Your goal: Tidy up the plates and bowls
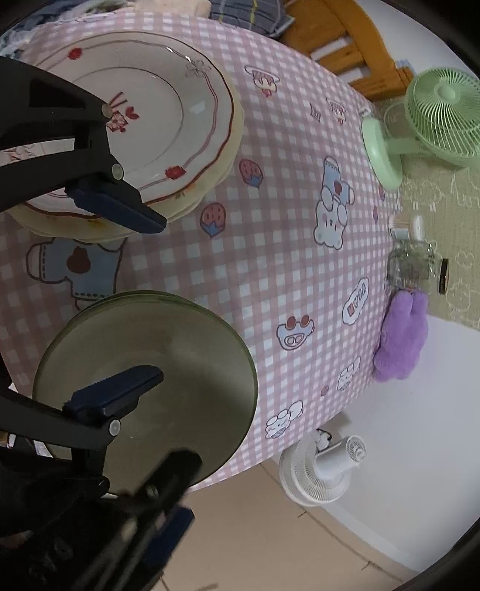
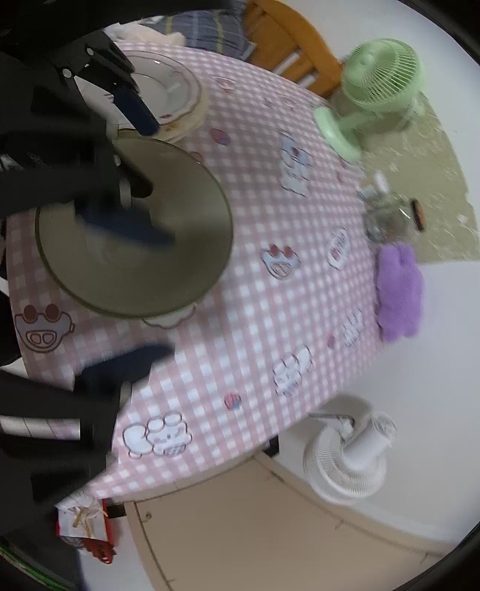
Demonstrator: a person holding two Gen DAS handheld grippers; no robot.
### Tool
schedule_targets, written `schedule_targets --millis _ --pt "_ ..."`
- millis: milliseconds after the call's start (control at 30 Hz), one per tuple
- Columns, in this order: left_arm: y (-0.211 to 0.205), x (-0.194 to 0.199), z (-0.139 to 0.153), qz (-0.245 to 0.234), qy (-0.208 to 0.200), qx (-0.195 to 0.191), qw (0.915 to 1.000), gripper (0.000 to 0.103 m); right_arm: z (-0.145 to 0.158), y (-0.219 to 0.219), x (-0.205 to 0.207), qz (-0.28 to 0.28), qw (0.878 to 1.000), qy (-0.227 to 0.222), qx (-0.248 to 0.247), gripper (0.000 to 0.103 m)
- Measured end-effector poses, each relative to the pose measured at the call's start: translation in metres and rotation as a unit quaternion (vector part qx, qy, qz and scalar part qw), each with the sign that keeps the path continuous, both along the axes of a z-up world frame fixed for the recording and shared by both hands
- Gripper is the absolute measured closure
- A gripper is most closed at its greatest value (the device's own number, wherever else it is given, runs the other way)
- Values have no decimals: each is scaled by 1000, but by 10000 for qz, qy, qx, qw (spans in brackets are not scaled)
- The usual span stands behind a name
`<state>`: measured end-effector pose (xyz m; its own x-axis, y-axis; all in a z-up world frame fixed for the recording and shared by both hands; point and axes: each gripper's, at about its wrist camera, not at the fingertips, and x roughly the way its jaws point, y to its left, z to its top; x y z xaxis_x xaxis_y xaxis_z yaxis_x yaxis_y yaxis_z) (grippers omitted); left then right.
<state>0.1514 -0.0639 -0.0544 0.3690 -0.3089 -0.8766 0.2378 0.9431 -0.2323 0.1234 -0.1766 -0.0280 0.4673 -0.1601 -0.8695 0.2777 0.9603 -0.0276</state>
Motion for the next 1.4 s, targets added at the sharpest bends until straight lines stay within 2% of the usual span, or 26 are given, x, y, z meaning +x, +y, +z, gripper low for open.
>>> schedule_targets --millis 233,400,667,900,1133,1300,1400 --pt "-3 5 -16 -165 268 -496 9983 25 3 -11 -8 -165 9999 15 -1 30" --pt "-8 9 -27 -73 535 -565 9969 27 -7 -22 -8 -175 9995 87 256 30" --pt "-16 12 -29 138 497 -215 9984 29 -32 -35 13 172 9962 248 812 30" --pt "-21 12 -32 349 532 14 9980 31 -58 -36 33 792 9868 451 1339 30" --pt "-24 8 -30 534 436 193 9974 32 -72 -42 42 948 9784 584 1741 31" --pt "-27 3 -29 600 409 250 9970 32 -81 -48 44 1000 9695 717 2119 37" --pt "-30 2 -27 572 390 278 9972 36 -87 -51 44 1012 9628 839 2360 48"
